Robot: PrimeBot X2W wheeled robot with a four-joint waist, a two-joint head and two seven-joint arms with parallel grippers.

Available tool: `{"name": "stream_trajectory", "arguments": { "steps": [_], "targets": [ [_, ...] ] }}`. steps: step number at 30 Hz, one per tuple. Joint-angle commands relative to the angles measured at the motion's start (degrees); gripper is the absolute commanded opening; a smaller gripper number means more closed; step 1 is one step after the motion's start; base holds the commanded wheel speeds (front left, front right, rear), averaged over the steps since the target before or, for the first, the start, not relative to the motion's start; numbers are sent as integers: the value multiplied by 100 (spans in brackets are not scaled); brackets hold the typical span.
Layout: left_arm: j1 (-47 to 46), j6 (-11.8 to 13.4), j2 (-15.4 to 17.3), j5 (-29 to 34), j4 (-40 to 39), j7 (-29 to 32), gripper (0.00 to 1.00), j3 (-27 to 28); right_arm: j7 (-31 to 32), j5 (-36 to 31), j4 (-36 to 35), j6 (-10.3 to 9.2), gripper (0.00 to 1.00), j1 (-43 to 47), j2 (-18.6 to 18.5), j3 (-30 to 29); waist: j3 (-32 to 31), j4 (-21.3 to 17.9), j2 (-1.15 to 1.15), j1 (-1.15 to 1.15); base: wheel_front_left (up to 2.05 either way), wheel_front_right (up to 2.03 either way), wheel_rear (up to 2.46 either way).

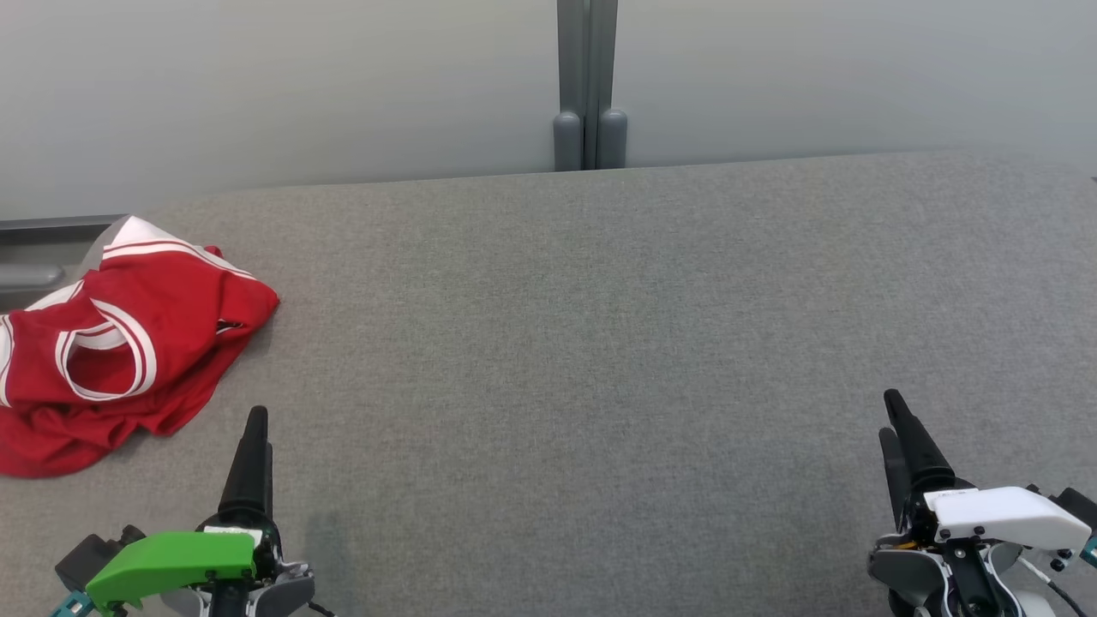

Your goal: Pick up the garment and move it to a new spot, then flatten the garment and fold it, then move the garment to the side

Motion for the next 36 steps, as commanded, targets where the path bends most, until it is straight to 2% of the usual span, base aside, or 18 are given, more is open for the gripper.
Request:
{"name": "stream_trajectory", "arguments": {
  "steps": [1,3,4,11,12,14,25,29,36],
  "targets": [
    [-31,128,26,532,-257,-120,100,-117,-131,-670,-255,2,100,4,-32,-43,-8,3,0,0,0,0,0],
    [-31,128,26,532,-257,-120,100,-117,-131,-670,-255,2,100,4,-32,-43,-8,3,0,0,0,0,0],
    [-25,183,27,782,-329,-167,100,-188,-178,-988,-334,2,100,27,-34,-28,-11,4,0,0,0,0,0],
    [16,333,31,1615,-522,-321,100,-400,-330,-1893,-594,2,100,132,-39,98,-20,13,0,0,0,0,0],
    [64,404,33,2185,-573,-416,100,-491,-425,-2662,-692,2,100,204,-41,232,-26,23,0,0,0,0,0],
    [69,410,33,2239,-577,-425,100,-499,-436,-2717,-695,2,100,213,-42,239,-27,24,0,0,0,0,0],
    [177,523,39,3673,-606,-641,100,-757,-654,-3884,-710,2,100,349,-49,381,-52,49,0,0,0,0,0],
    [209,572,41,4023,-634,-718,100,-806,-727,-4405,-662,2,100,382,-51,439,-63,54,0,0,0,0,0],
    [268,628,45,4615,-581,-837,100,-909,-851,-4949,-623,2,100,413,-55,477,-84,56,0,0,0,0,0]
  ]
}}
